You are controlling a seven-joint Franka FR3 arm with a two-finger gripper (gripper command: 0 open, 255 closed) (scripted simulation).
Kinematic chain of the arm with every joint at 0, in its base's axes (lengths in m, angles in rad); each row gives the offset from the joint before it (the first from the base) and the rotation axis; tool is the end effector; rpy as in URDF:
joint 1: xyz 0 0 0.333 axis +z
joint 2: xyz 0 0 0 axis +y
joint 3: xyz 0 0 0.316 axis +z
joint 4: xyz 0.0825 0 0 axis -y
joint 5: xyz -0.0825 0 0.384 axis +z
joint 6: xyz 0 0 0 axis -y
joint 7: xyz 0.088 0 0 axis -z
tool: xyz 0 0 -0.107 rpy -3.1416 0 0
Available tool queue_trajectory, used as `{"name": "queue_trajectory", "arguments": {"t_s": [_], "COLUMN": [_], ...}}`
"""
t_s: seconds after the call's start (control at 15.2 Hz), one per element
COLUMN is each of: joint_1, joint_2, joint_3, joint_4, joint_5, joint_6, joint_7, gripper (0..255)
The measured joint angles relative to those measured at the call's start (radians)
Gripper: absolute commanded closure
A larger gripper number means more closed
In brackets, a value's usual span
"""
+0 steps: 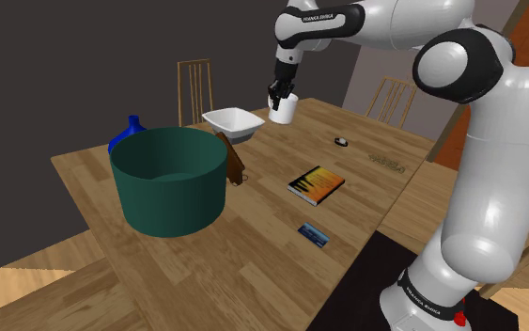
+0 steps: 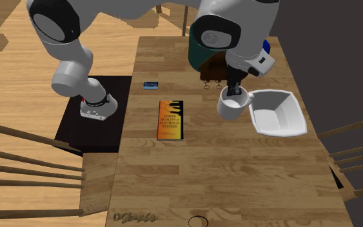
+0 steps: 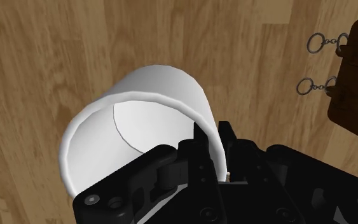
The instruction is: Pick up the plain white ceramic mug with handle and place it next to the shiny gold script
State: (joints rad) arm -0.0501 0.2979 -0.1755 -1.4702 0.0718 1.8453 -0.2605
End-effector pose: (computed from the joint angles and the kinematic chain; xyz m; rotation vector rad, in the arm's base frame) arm 0.6473 -0.1278 0.5191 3.1372 0.0438 0.1318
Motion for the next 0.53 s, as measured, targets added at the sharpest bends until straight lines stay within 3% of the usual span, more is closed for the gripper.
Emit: {"name": "queue_trajectory", "arguments": {"t_s": [0.53], "joint_1": [-0.089], "joint_2": [-0.120], "joint_3": [-0.059], "joint_4": [-0.177], "joint_5": [0.004], "joint_6": [0.052], "joint_7": [-0.157], "gripper": [255]}}
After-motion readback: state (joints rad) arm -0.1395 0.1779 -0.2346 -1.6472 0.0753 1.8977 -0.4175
